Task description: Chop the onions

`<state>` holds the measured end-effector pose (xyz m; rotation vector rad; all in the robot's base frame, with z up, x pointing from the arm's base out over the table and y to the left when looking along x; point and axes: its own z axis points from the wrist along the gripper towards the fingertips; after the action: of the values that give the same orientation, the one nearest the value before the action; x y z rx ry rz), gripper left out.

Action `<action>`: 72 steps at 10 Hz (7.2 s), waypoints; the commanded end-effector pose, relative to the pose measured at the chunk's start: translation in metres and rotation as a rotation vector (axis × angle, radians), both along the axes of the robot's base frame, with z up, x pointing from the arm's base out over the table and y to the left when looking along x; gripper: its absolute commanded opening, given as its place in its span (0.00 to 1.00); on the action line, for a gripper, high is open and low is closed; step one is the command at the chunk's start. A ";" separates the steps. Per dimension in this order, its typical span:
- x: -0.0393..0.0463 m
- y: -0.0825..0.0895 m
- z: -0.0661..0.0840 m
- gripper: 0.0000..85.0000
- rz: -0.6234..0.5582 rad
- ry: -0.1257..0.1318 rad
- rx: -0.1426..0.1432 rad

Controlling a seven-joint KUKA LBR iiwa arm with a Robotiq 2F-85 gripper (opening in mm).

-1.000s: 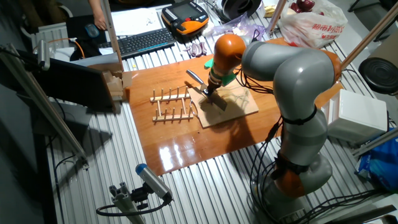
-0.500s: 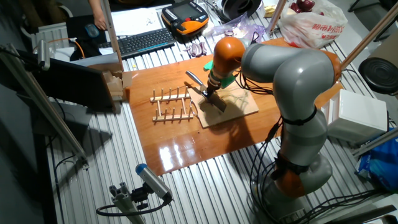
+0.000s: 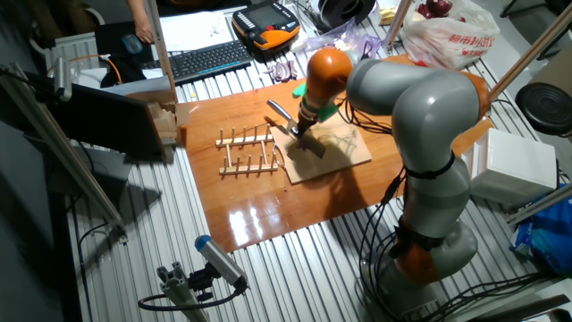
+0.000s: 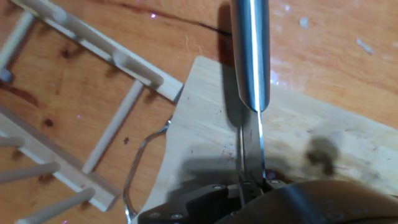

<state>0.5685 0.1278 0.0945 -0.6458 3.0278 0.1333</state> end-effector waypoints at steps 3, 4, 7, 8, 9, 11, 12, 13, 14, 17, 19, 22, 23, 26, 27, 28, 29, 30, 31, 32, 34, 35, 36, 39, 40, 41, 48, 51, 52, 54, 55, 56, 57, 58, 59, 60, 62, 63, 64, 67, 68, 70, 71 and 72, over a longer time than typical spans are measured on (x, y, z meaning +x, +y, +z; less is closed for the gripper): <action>-0.0020 0.004 -0.004 0.00 -0.009 -0.006 0.001; -0.0013 0.007 -0.003 0.00 -0.015 -0.004 0.007; 0.0008 0.015 0.003 0.00 -0.073 0.024 0.028; 0.0021 0.026 0.012 0.00 -0.109 0.037 0.028; 0.0020 0.037 0.024 0.00 -0.146 0.053 0.026; -0.0006 0.055 0.048 0.00 -0.205 0.073 0.037; -0.0010 0.063 0.059 0.00 -0.245 0.092 0.066; -0.0010 0.068 0.069 0.00 -0.283 0.112 0.094; -0.0045 0.075 0.077 0.00 -0.321 0.121 0.095; -0.0117 0.077 0.083 0.00 -0.400 0.146 0.158; -0.0134 0.080 0.084 0.00 -0.422 0.148 0.182; -0.0121 0.078 0.084 0.00 -0.417 0.144 0.179; -0.0084 0.073 0.086 0.00 -0.406 0.146 0.174; 0.0004 0.055 0.091 0.00 -0.392 0.132 0.159; 0.0009 0.051 0.093 0.00 -0.385 0.127 0.138; 0.0013 0.046 0.094 0.00 -0.373 0.122 0.118; 0.0017 0.041 0.094 0.00 -0.362 0.106 0.092; 0.0040 0.033 0.092 0.00 -0.343 0.087 0.082; 0.0060 0.029 0.091 0.00 -0.337 0.067 0.070; 0.0068 0.025 0.092 0.00 -0.338 0.053 0.069; 0.0041 0.015 0.097 0.00 -0.351 0.050 0.083; 0.0035 0.011 0.099 0.00 -0.352 0.056 0.096; 0.0037 0.011 0.098 0.00 -0.361 0.057 0.101; 0.0050 0.015 0.098 0.00 -0.374 0.065 0.087; 0.0080 0.017 0.097 0.00 -0.361 0.071 0.082; 0.0108 0.019 0.095 0.00 -0.329 0.078 0.069; -0.0071 0.083 0.081 0.00 -0.743 0.202 0.191; -0.0048 0.081 0.081 0.00 -0.783 0.222 0.318; -0.0047 0.081 0.081 0.00 -0.774 0.209 0.352; -0.0059 0.083 0.081 0.00 -0.757 0.201 0.415; -0.0058 0.083 0.080 0.00 -0.749 0.195 0.412; -0.0053 0.082 0.081 0.00 -0.738 0.189 0.401; -0.0045 0.081 0.081 0.00 -0.701 0.177 0.363; -0.0034 0.079 0.082 0.00 -0.654 0.161 0.320; -0.0024 0.076 0.084 0.00 -0.632 0.164 0.312; -0.0021 0.076 0.084 0.00 -0.612 0.175 0.302; -0.0021 0.076 0.084 0.00 -0.578 0.171 0.272; -0.0024 0.075 0.084 0.00 -0.574 0.161 0.268; -0.0024 0.075 0.084 0.00 -0.574 0.153 0.258; -0.0024 0.075 0.084 0.00 -0.520 0.171 0.216; -0.0024 0.075 0.084 0.00 -0.523 0.166 0.208; -0.0024 0.075 0.084 0.00 -0.494 0.164 0.214; -0.0024 0.075 0.084 0.00 -0.490 0.156 0.215; -0.0024 0.075 0.084 0.00 -0.493 0.159 0.211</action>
<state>0.5661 0.2030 0.1786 0.1411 3.1488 0.4964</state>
